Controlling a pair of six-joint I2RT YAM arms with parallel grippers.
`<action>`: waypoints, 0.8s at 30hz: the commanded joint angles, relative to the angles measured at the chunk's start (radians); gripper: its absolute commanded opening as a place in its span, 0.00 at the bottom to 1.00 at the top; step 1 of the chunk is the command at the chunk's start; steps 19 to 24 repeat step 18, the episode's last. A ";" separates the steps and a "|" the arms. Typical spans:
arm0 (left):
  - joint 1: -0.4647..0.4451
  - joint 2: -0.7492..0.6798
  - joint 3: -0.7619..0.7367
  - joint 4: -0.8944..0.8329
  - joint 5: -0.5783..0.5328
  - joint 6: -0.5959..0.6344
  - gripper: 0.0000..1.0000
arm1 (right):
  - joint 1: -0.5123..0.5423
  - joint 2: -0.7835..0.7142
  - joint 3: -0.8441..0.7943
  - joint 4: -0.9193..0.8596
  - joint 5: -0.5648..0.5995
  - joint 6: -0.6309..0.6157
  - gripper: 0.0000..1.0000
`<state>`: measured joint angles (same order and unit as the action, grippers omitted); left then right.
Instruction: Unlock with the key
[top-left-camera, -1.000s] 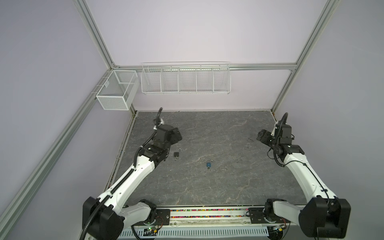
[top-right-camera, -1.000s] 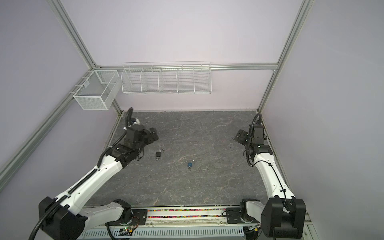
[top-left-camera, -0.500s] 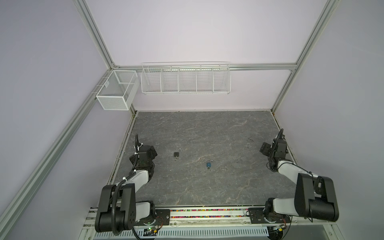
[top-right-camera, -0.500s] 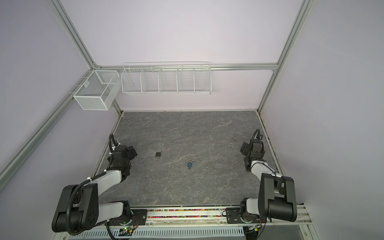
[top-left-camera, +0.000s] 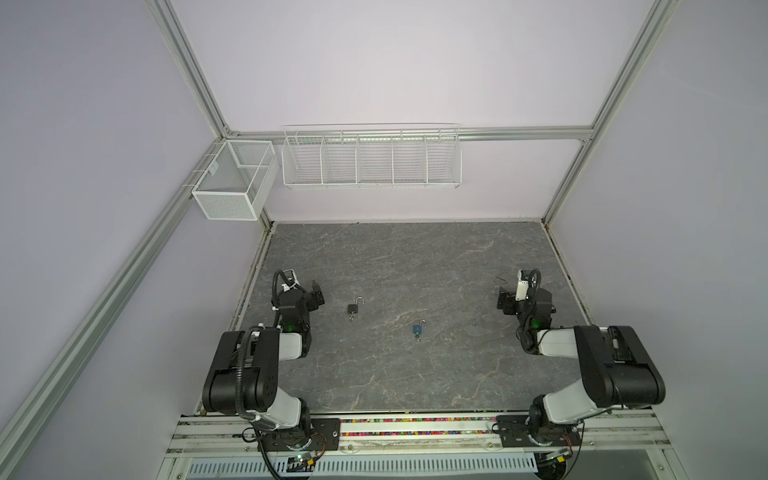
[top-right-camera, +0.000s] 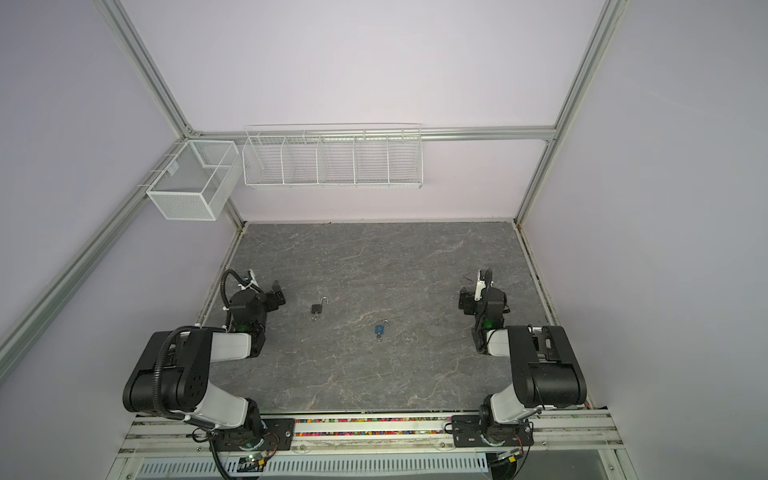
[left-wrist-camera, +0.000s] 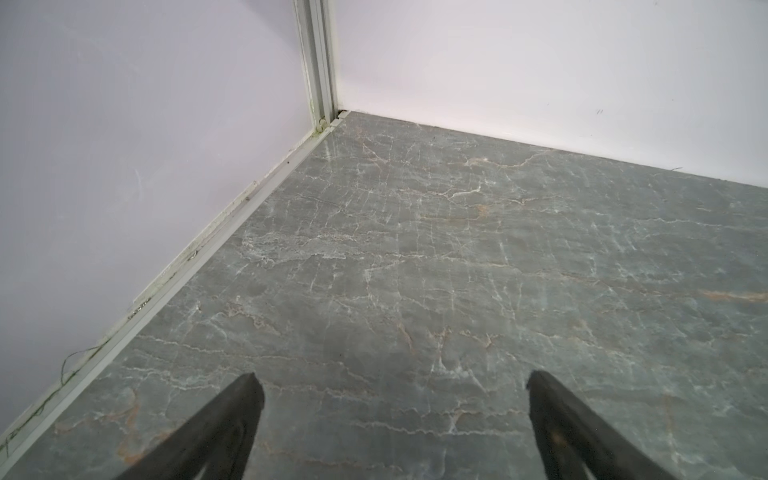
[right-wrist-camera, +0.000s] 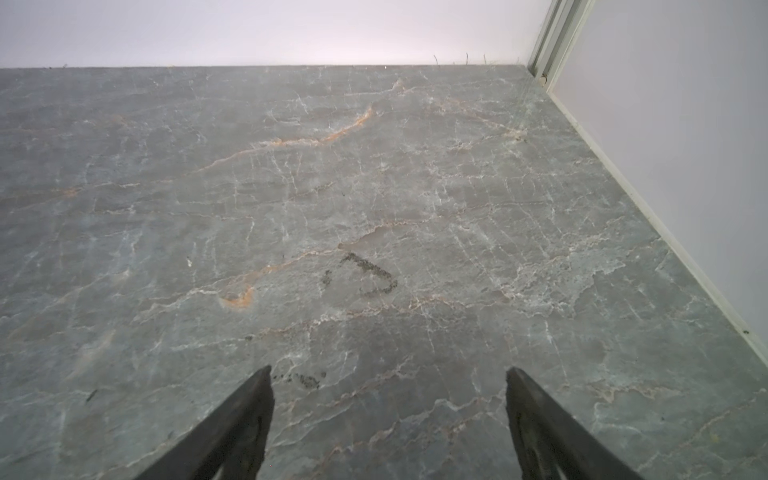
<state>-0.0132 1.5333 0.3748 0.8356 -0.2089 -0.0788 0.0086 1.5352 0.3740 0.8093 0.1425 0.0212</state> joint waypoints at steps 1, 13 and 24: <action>0.001 -0.026 0.034 -0.030 0.020 0.018 0.99 | 0.004 -0.006 0.006 0.066 0.012 -0.044 0.88; -0.001 0.013 0.018 0.061 0.078 0.058 0.99 | 0.004 -0.006 0.011 0.052 0.009 -0.044 0.88; 0.000 0.013 0.017 0.063 0.078 0.059 0.99 | 0.005 -0.007 0.011 0.056 0.009 -0.043 0.89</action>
